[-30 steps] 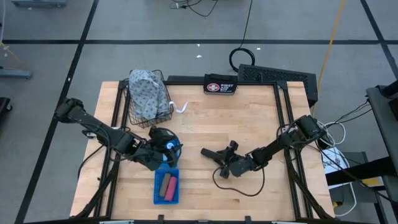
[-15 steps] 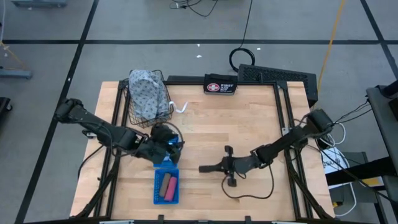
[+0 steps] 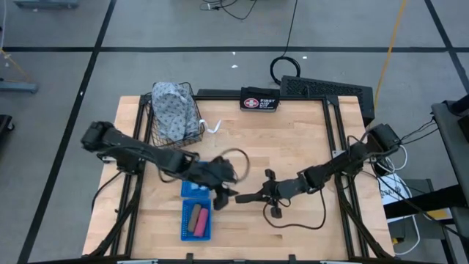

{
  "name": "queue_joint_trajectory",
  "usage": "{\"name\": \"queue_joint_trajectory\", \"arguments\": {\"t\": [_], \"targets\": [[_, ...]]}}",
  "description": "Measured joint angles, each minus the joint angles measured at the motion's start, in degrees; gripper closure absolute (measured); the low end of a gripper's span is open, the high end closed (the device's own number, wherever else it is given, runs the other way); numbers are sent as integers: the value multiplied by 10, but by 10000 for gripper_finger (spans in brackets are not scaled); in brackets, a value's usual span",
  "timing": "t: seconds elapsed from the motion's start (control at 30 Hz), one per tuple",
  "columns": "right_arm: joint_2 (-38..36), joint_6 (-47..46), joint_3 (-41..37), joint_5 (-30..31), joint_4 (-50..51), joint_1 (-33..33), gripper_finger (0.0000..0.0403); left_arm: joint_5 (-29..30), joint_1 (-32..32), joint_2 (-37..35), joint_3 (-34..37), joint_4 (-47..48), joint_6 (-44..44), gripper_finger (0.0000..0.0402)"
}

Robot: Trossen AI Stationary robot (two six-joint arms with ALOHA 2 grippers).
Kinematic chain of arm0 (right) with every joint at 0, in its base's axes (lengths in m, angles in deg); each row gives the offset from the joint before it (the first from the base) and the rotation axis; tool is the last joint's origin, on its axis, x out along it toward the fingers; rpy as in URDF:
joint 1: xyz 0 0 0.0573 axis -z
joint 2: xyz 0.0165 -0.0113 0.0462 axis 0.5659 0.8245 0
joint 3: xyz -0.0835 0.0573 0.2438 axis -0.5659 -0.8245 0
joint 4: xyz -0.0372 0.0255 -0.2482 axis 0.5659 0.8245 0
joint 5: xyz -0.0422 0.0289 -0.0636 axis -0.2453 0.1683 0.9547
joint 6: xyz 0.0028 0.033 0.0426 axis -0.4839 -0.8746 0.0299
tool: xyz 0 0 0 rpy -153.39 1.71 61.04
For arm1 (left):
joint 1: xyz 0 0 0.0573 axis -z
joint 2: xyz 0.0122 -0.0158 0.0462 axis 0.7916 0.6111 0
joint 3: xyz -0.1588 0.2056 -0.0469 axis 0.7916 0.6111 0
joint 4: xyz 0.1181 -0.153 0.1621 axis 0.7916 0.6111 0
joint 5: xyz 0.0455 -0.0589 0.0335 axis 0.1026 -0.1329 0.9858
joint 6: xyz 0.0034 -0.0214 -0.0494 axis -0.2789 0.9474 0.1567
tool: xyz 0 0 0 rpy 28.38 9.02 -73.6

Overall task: Pick & Place Medicine items
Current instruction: Put the black bandage into bottom blue basket

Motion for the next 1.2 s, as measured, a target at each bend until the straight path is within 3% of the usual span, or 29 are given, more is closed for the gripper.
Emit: {"name": "queue_joint_trajectory", "arguments": {"t": [0.2, 0.37, 0.6, 0.97, 1.07, 1.2], "targets": [[2, 0, 8, -27, -9, 19, 354, -7, 3, 120, -137, 132, -51, 176], [6, 6, 12, -29, -9, 21, 354, -21, 0, 201, -213, 167, -93, 176], [6, 9, 13, -29, -14, 20, 354, -26, -3, 251, -228, 170, -96, 176], [6, 28, 12, -27, -30, 16, 354, -35, -19, 267, -228, 176, -71, 177], [6, 28, 12, -26, -35, 16, 352, -45, -19, 264, -228, 178, -76, 201], [6, 32, 12, -27, -39, 16, 333, -52, -18, 263, -228, 184, -72, 291]]}}
